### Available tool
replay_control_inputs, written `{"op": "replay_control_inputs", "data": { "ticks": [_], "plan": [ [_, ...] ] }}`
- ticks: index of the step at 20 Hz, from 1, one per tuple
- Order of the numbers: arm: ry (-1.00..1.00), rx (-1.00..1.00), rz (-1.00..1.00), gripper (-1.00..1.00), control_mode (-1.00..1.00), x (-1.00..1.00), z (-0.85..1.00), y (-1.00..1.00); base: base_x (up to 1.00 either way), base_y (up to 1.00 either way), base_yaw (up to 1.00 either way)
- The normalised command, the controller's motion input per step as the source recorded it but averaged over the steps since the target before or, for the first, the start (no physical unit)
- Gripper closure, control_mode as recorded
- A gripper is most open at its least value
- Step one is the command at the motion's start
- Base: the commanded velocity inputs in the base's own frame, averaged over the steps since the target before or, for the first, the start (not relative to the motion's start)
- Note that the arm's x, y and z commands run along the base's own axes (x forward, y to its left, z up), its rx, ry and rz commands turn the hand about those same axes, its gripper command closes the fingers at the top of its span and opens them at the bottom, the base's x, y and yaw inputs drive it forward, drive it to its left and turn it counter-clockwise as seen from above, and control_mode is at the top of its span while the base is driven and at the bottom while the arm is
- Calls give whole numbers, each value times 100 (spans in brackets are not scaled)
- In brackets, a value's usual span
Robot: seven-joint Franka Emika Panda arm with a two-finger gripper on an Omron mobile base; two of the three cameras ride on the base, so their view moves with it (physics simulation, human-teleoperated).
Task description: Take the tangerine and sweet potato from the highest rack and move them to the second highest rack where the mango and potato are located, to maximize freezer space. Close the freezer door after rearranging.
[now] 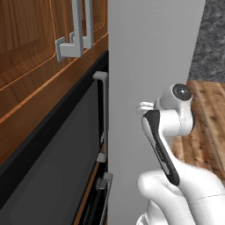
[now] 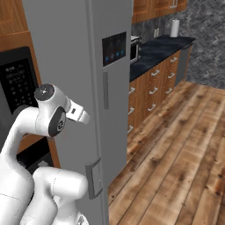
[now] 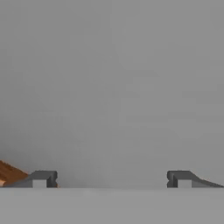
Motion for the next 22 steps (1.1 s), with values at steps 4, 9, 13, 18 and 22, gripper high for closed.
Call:
{"op": "replay_control_inputs", "data": {
  "ticks": [4,9,13,18,22],
  "plan": [
    [10,15,1,-100,-100,96,-19,-28,0,0,0],
    [0,3,0,-100,-100,87,-34,-20,0,0,0],
    [0,6,10,-100,-100,79,-37,4,0,0,0],
    [-4,14,11,-100,-100,69,-41,32,0,0,0],
    [0,15,22,-100,-100,48,-31,56,0,0,0]
  ]
}}
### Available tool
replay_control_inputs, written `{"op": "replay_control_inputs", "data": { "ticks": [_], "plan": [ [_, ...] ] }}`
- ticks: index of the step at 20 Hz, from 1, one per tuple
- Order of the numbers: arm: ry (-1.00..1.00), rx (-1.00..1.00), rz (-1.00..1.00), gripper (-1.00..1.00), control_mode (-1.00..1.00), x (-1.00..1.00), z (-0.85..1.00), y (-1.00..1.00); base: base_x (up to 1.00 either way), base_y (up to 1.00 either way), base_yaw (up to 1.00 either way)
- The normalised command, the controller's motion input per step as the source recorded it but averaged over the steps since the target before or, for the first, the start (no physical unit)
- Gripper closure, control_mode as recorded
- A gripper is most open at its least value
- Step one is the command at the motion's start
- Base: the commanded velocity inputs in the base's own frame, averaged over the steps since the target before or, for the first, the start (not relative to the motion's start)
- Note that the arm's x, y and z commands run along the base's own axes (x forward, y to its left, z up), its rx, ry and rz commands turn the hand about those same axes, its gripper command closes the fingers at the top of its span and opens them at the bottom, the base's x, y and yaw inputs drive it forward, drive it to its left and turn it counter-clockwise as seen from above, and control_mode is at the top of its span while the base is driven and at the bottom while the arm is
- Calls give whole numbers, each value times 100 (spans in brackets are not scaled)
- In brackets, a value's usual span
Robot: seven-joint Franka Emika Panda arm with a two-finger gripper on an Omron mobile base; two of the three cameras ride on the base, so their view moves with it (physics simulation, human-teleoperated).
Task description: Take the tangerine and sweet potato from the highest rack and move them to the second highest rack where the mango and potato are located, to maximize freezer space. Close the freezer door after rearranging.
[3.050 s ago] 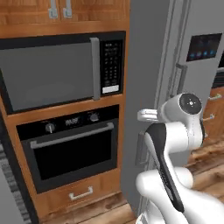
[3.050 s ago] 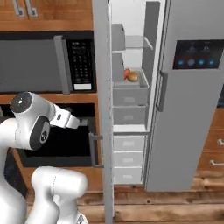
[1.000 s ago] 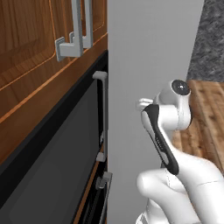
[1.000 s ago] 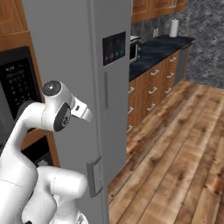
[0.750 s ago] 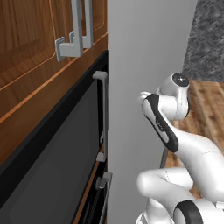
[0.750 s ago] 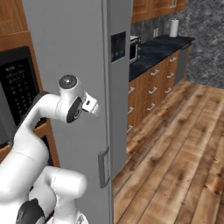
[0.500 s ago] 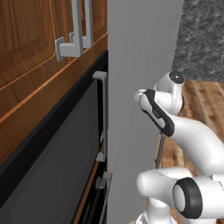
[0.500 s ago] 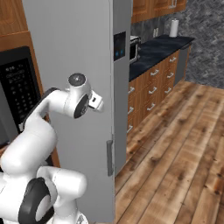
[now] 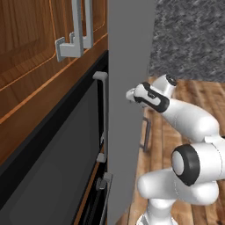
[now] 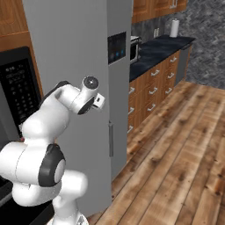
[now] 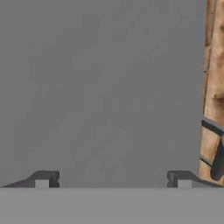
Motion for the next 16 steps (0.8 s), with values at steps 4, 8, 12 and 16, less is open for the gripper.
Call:
{"op": "replay_control_inputs", "data": {
  "ticks": [4,8,12,16],
  "plan": [
    [0,3,28,-100,-100,16,-22,68,0,0,0],
    [1,0,26,-100,-100,0,-12,75,0,0,0],
    [9,0,17,-100,-100,-1,-6,79,0,0,0],
    [6,0,16,-100,-100,-11,-9,76,0,0,0]
  ]
}}
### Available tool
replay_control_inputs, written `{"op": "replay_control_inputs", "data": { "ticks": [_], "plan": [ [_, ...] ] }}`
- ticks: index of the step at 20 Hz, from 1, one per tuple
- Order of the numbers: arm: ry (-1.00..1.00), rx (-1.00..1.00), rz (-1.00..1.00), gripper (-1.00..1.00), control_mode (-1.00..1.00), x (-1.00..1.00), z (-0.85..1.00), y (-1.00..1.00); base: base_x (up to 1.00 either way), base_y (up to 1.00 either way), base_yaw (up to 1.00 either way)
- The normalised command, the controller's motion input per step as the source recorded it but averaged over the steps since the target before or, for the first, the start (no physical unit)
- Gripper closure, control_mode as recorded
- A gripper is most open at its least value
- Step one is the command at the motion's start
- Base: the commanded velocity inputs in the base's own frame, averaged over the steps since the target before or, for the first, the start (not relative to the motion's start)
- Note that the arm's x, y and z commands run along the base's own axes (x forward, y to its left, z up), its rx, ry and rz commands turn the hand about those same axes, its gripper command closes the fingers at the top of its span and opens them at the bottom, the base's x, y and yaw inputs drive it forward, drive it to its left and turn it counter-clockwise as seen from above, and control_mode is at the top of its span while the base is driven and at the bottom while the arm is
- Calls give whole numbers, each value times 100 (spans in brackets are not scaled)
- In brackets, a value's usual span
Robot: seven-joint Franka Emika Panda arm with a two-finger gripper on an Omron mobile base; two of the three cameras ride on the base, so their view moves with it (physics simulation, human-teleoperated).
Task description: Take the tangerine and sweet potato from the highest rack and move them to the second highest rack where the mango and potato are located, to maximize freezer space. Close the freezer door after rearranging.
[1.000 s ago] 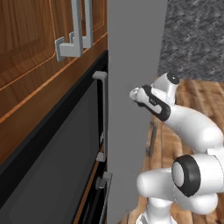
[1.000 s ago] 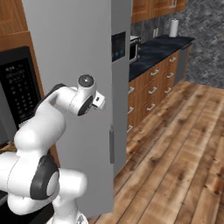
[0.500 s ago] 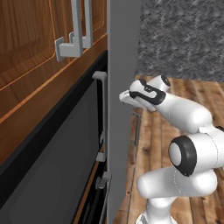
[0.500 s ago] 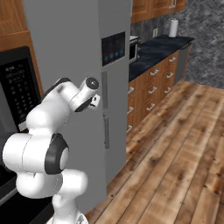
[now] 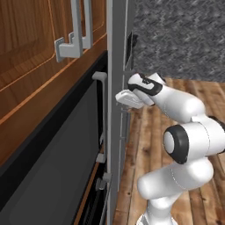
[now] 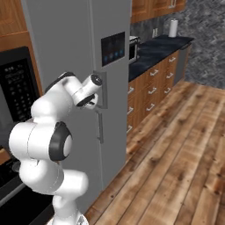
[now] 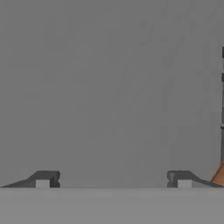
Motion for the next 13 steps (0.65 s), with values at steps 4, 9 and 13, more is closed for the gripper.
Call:
{"op": "replay_control_inputs", "data": {
  "ticks": [4,9,13],
  "plan": [
    [4,0,14,-100,-100,-18,-11,74,0,0,0],
    [1,0,7,-100,-100,-23,-11,56,0,0,0],
    [7,0,0,-100,-100,-3,-6,14,0,0,0]
  ]
}}
